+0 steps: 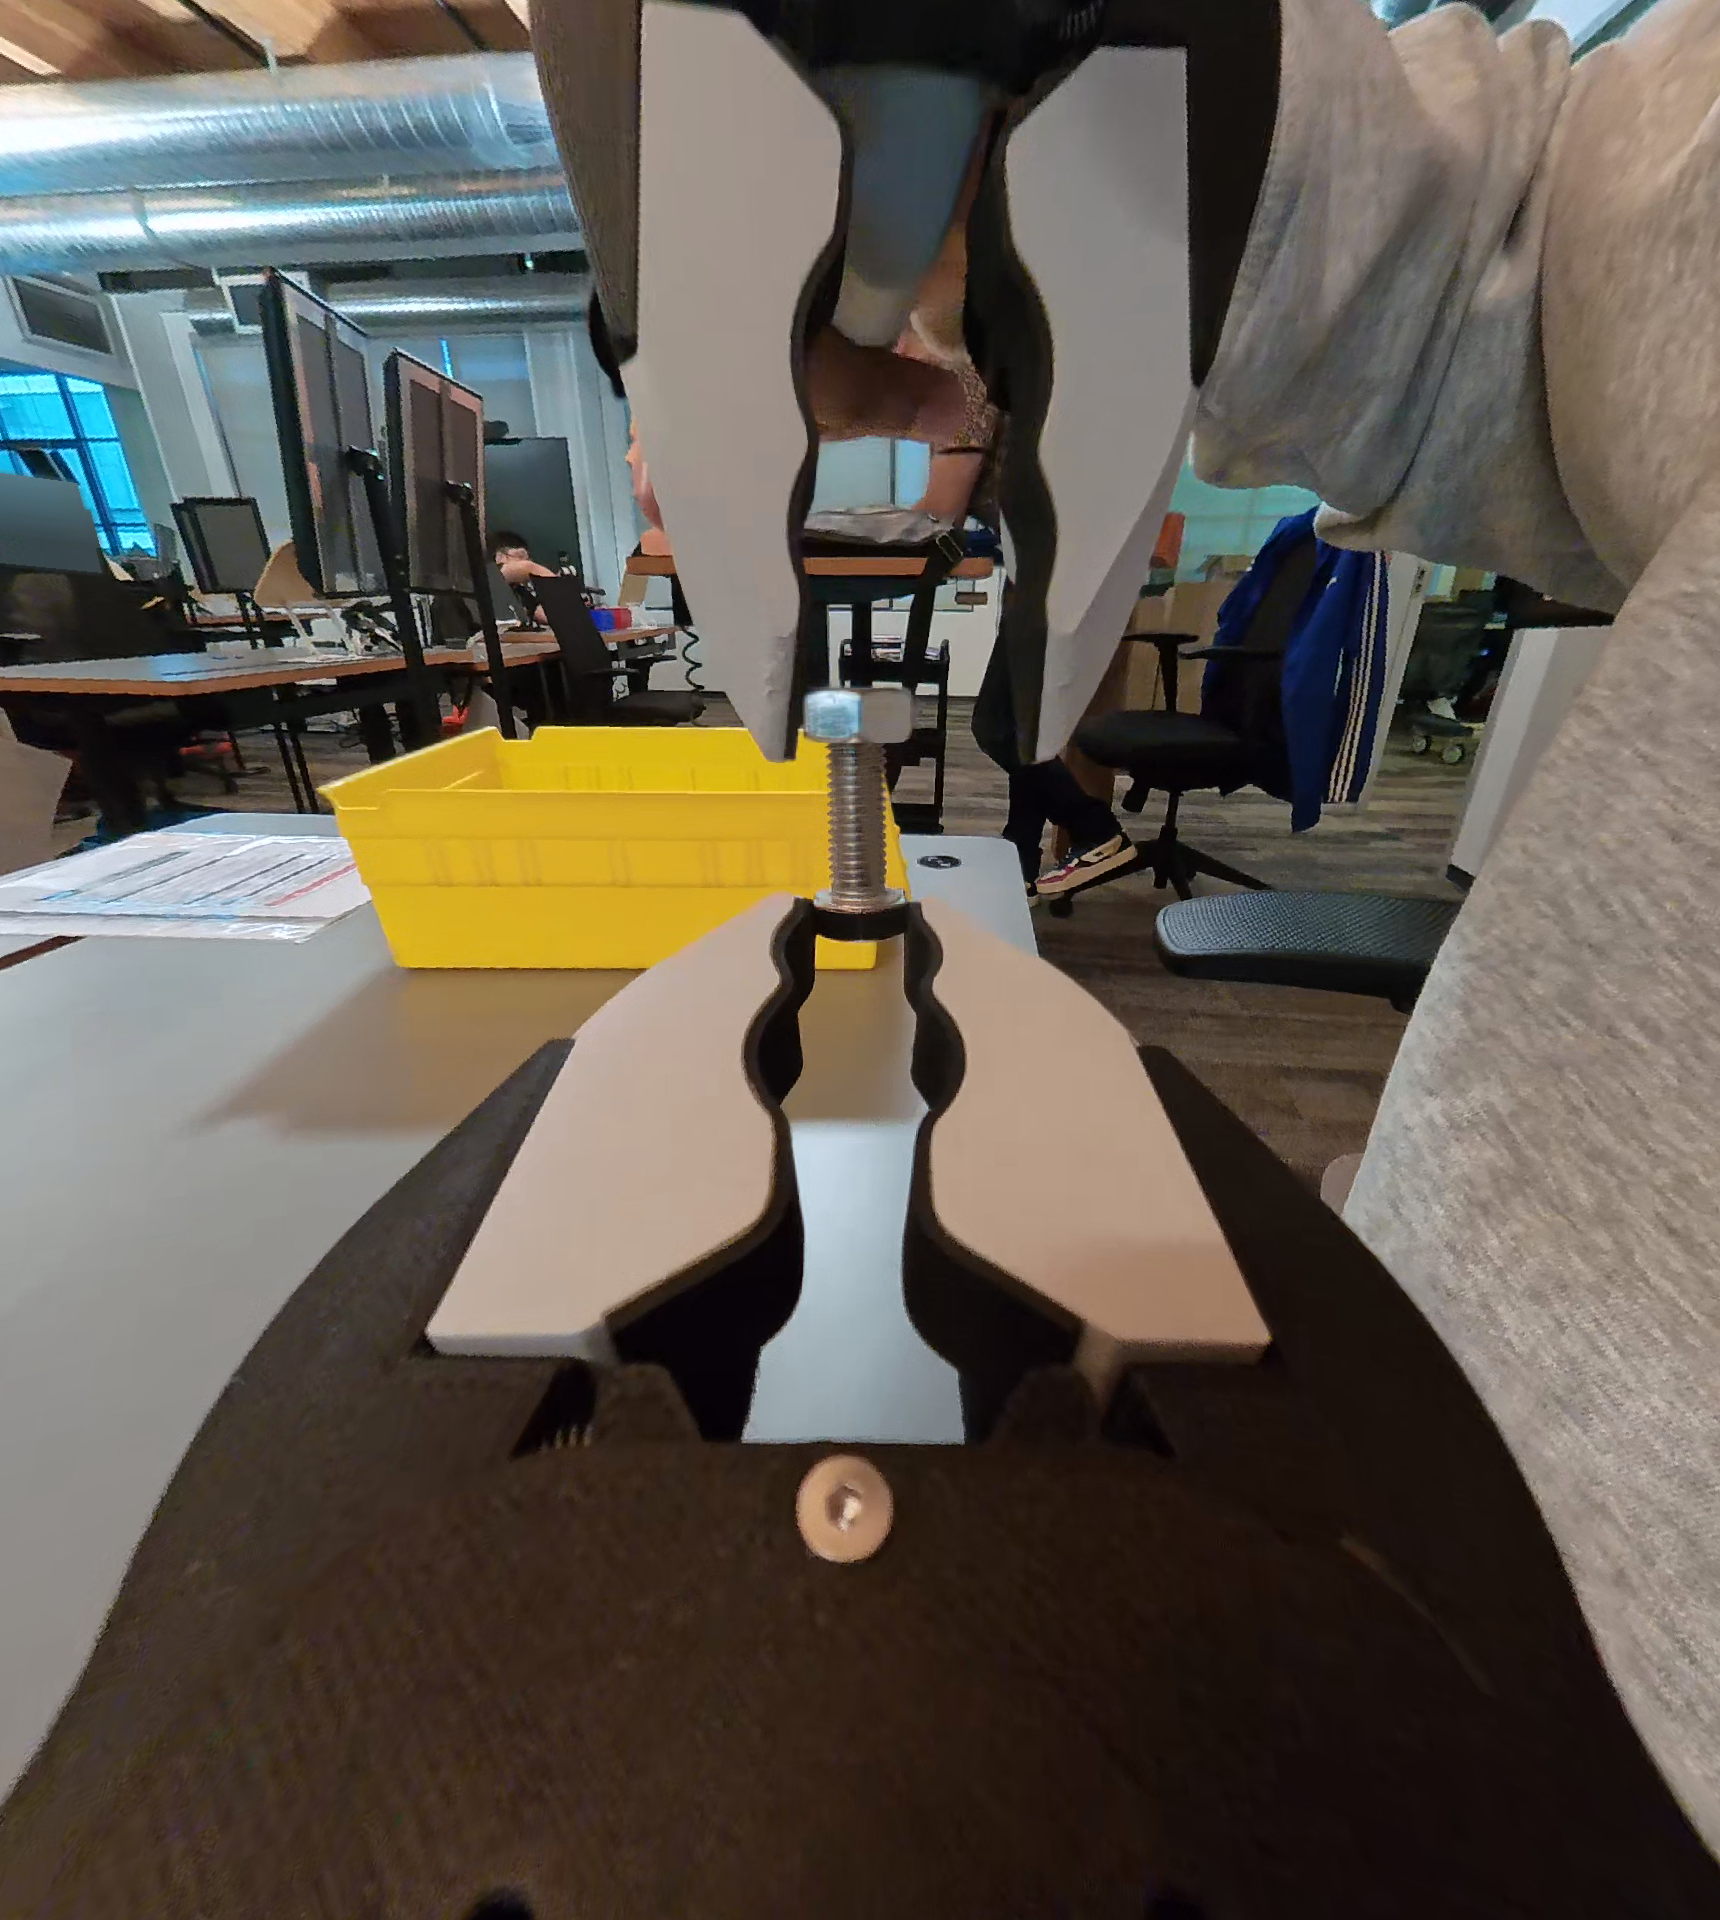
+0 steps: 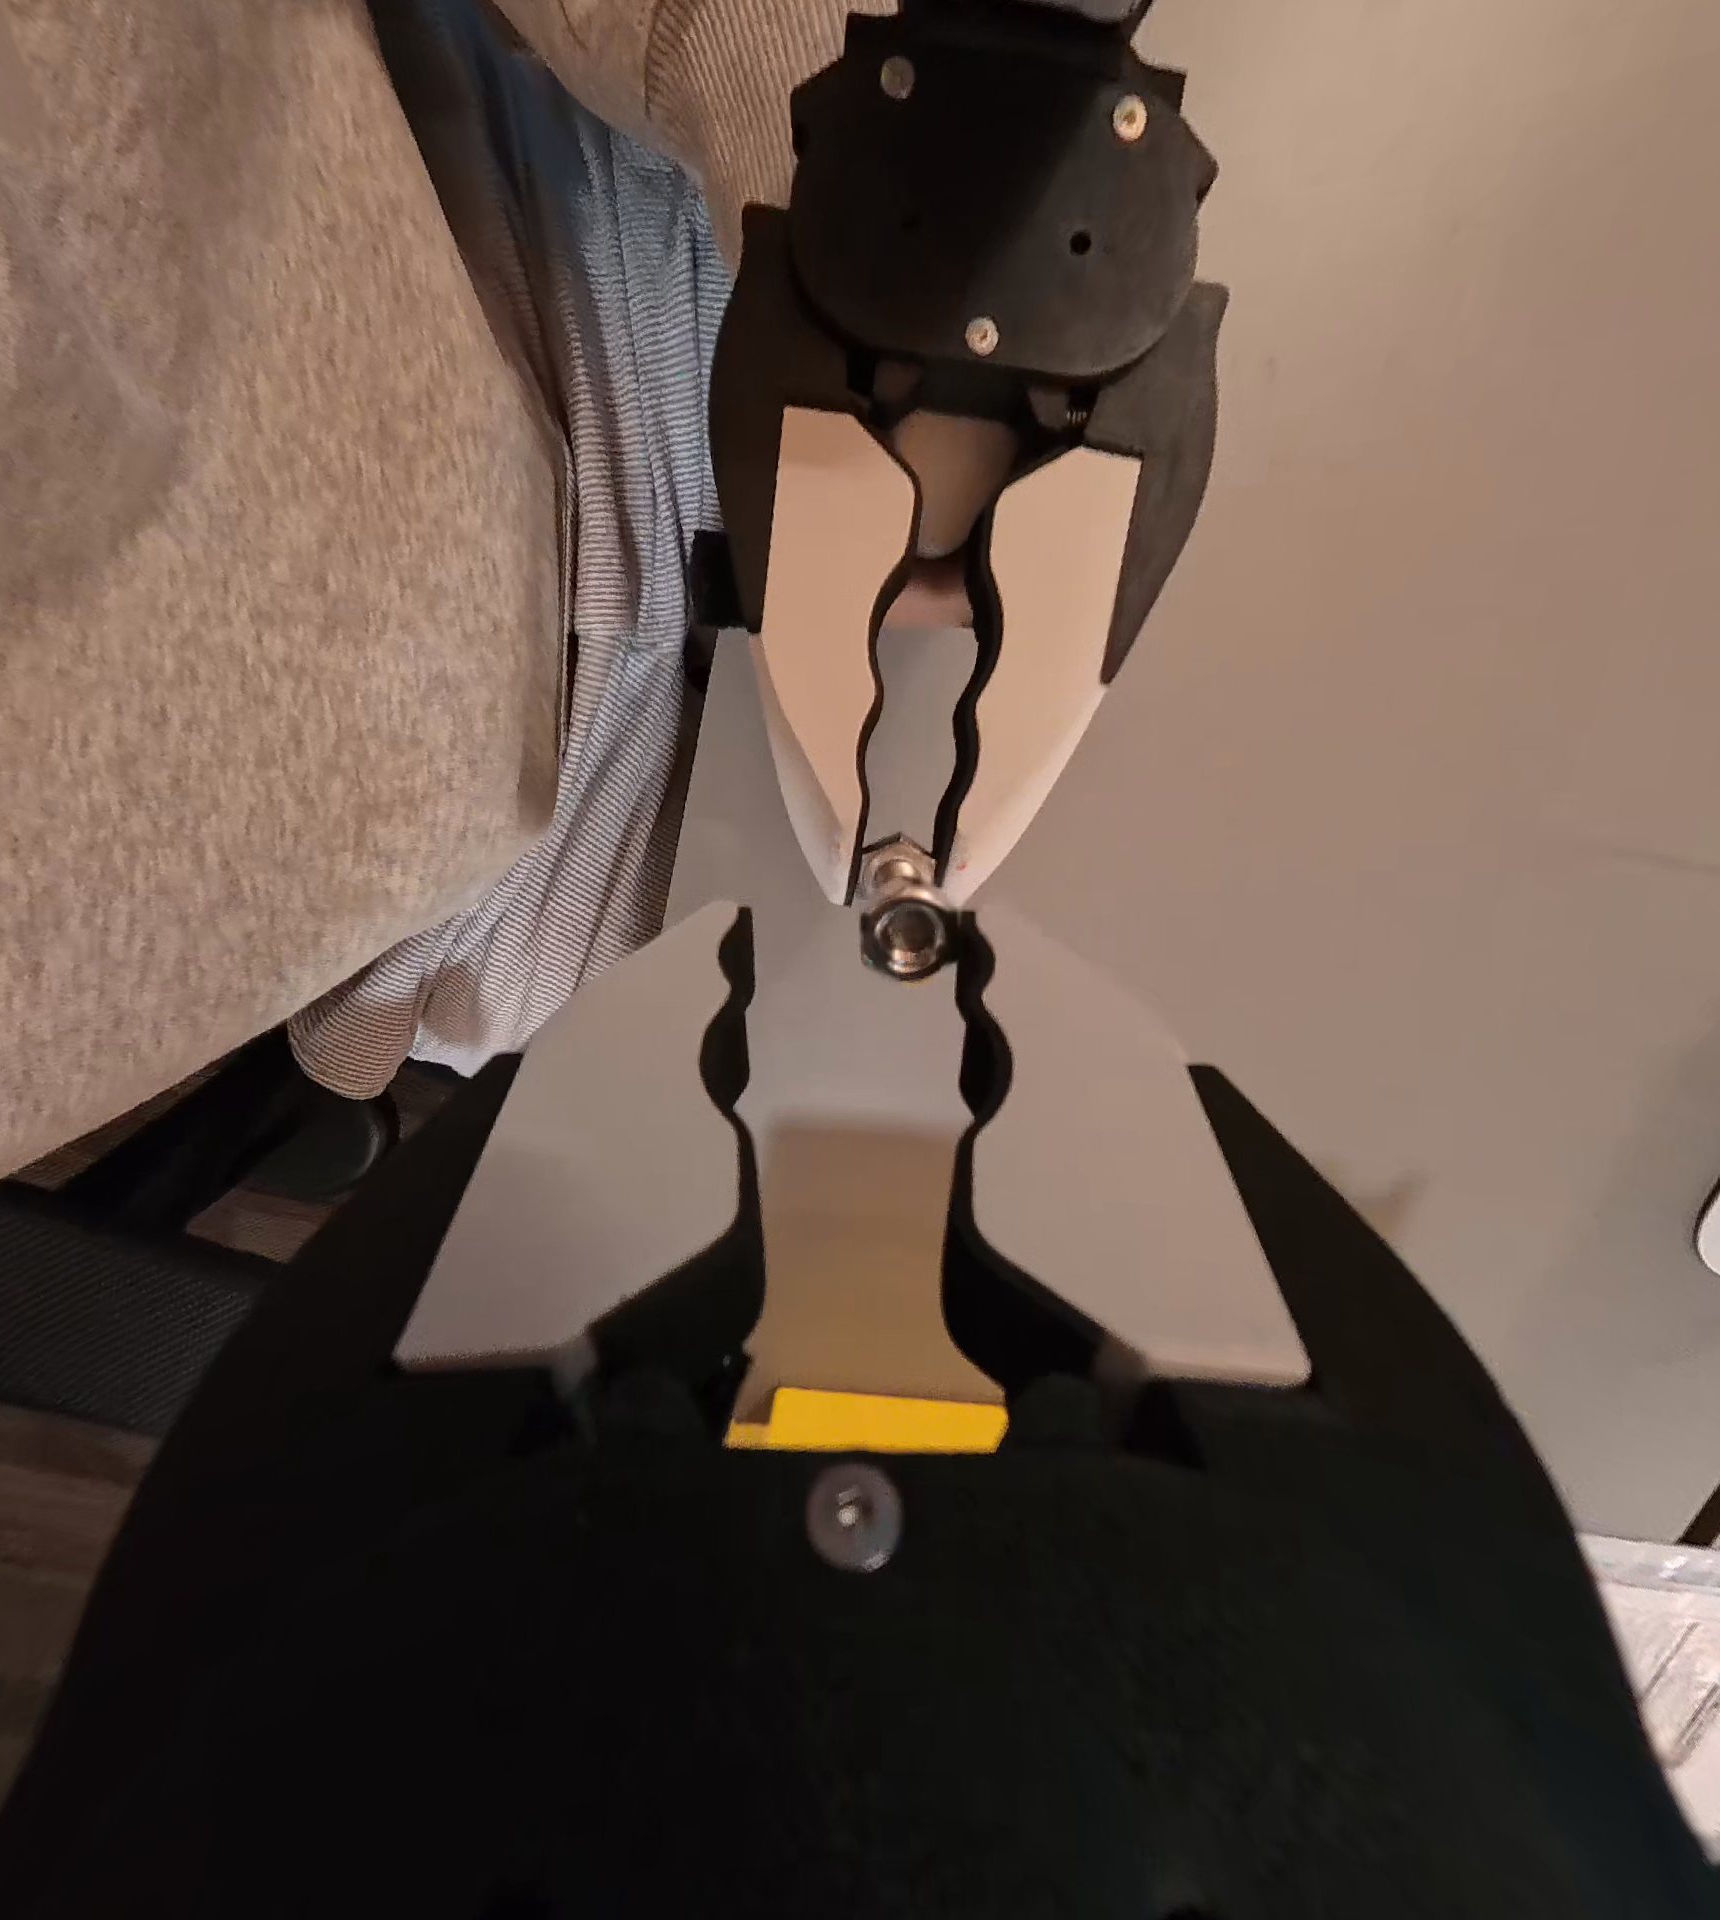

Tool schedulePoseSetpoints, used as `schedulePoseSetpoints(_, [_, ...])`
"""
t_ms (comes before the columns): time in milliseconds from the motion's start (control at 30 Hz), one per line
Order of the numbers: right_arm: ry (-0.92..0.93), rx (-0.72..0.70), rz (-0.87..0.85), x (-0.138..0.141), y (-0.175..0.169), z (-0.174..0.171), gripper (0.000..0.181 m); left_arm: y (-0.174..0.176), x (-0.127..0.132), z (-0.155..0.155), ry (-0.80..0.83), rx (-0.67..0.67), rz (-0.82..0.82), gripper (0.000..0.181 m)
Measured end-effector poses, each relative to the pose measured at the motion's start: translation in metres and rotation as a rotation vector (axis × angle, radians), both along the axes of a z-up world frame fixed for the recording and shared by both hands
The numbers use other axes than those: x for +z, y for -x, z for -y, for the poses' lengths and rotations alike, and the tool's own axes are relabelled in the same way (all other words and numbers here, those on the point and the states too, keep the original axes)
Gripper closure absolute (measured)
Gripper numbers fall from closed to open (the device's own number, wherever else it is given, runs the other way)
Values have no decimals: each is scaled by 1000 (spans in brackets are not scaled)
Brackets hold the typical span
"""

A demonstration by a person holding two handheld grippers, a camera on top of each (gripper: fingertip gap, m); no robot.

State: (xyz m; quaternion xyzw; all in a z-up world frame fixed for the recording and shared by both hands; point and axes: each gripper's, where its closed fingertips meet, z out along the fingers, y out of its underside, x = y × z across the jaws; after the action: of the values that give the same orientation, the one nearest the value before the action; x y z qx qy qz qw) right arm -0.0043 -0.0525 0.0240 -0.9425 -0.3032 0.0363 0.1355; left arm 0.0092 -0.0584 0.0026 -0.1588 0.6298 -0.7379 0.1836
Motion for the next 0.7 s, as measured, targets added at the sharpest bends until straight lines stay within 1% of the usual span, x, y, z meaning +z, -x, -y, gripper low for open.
schedulePoseSetpoints(267, [31,-21,14,-2,-6,8,148,-1,0,-2,15,1,-16,164])
schedulePoseSetpoints(367, [54,-20,7,-3,-5,12,152,-3,-1,-3,14,7,-23,164])
schedulePoseSetpoints(433, [55,-12,-27,-3,1,14,157,-5,-2,-4,20,13,-34,164])
schedulePoseSetpoints(500, [35,-4,-41,0,5,12,160,-6,-3,-4,14,17,-37,164])
schedulePoseSetpoints(600, [-27,22,4,7,4,5,161,-5,-7,-2,-8,12,-34,164])
schedulePoseSetpoints(700, [-76,61,44,11,2,0,157,-1,-9,2,-26,-10,-23,164])
